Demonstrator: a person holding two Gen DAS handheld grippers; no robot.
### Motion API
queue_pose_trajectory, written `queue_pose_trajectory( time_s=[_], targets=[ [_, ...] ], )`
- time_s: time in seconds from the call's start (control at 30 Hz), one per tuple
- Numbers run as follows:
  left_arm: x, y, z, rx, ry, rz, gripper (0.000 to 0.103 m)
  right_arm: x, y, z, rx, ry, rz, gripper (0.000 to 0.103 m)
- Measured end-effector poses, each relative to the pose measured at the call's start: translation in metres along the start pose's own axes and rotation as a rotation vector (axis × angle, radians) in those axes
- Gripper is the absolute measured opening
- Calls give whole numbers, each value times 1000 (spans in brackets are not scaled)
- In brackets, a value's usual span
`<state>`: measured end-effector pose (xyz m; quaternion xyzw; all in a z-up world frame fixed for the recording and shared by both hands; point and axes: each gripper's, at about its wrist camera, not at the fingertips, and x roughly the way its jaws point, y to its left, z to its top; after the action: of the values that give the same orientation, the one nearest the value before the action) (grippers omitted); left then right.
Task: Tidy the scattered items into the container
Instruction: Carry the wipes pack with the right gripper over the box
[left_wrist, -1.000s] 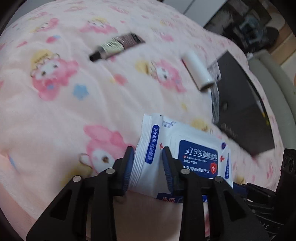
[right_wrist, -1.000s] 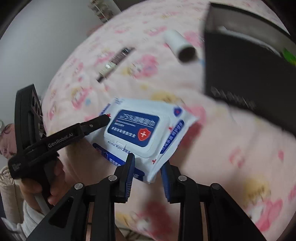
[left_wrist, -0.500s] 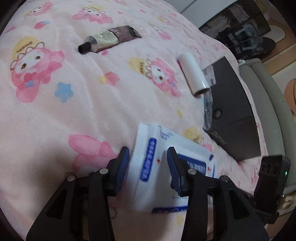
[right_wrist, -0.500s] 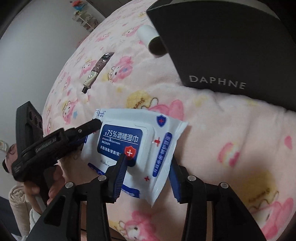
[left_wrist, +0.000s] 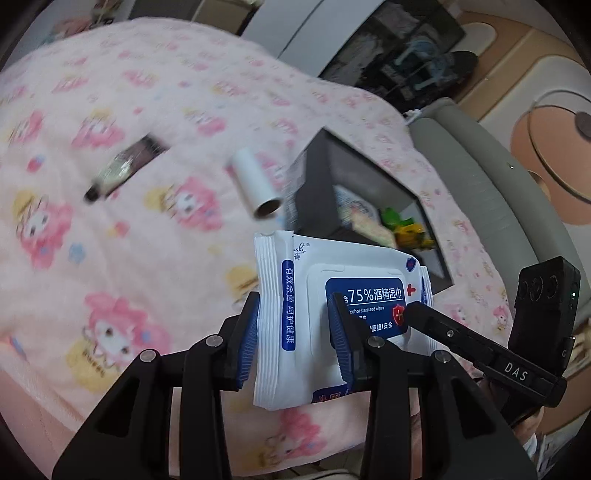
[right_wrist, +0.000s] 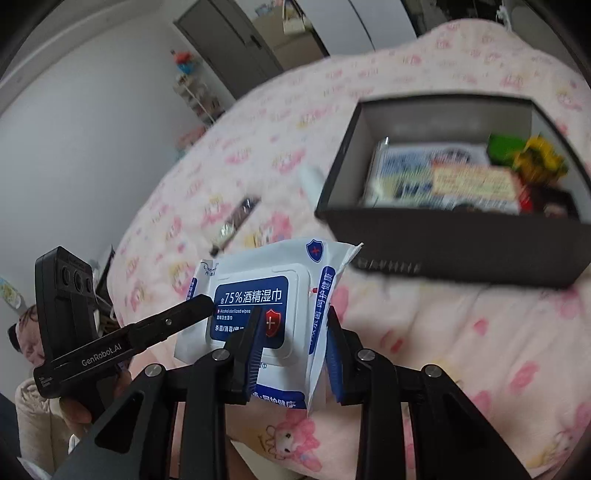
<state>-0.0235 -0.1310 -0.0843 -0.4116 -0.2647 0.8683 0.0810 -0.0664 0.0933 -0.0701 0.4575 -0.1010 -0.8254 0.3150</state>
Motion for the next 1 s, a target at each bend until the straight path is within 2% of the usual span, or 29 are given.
queue_pose_trajectory(
  time_s=[0.07,0.2,0.4,0.57,0.7,0.8,0.9,1.0],
  targets=[
    [-2,-21,10,37,-13,-14,36,-16,-7,11,-5,-47,-1,26],
    [23,-59,36,106,-8,-13,36,-33,-30,30,-22,-100,-38,26],
    [66,-104,67,169,-10,-11,36,-45,-79,68,34,-171,-37,26],
    [124,-115,81,152,81,10,37,-24,-118,93,25,-167,-90,26],
    [159,-120,85,147,124,59,43,-6,-138,99,30,-144,-124,27],
    [173,-118,88,123,128,78,43,4,-147,106,12,-136,-138,27],
    [190,-113,89,117,144,137,43,12,-159,108,24,-120,-130,27],
    [210,-114,84,154,201,226,40,21,-167,107,19,-103,-163,27]
  ],
)
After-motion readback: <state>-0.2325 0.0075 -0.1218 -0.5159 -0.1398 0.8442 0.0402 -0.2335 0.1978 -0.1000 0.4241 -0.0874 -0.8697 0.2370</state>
